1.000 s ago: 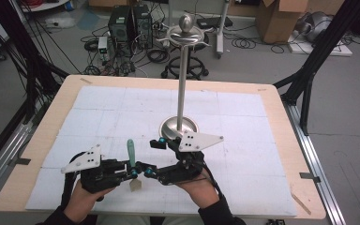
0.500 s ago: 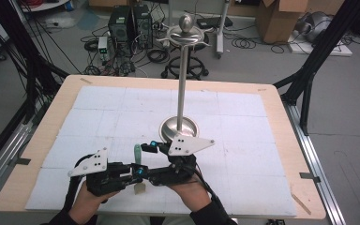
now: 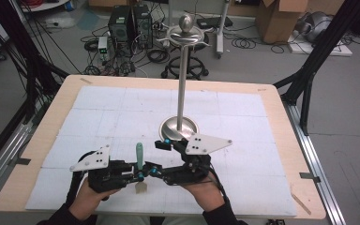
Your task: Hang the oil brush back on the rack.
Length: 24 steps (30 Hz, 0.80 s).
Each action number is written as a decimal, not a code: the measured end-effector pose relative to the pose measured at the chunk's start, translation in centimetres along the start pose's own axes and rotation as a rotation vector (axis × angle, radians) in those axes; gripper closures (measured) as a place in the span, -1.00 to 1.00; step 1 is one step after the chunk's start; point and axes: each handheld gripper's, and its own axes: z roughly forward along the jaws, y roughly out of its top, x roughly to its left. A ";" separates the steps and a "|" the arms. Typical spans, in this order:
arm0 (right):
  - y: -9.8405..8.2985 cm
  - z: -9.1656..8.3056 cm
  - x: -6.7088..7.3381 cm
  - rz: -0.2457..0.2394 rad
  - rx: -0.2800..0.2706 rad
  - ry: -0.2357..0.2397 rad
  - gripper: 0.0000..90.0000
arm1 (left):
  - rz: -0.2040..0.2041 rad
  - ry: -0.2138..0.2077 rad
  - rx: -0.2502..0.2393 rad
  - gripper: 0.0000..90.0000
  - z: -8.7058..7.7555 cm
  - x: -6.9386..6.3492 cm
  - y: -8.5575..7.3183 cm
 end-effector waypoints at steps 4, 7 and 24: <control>-0.3 -2.5 -0.5 -0.006 -0.005 -0.059 -0.41 | 0.007 -0.027 -0.004 0.87 0.6 0.6 1.3; -0.6 -4.3 -0.7 -0.005 -0.013 -0.105 -0.48 | 0.024 -0.041 0.013 0.87 1.4 1.2 2.7; -3.3 -12.1 -1.9 0.023 -0.047 -0.306 -0.53 | 0.021 -0.079 0.017 0.87 4.7 4.4 9.2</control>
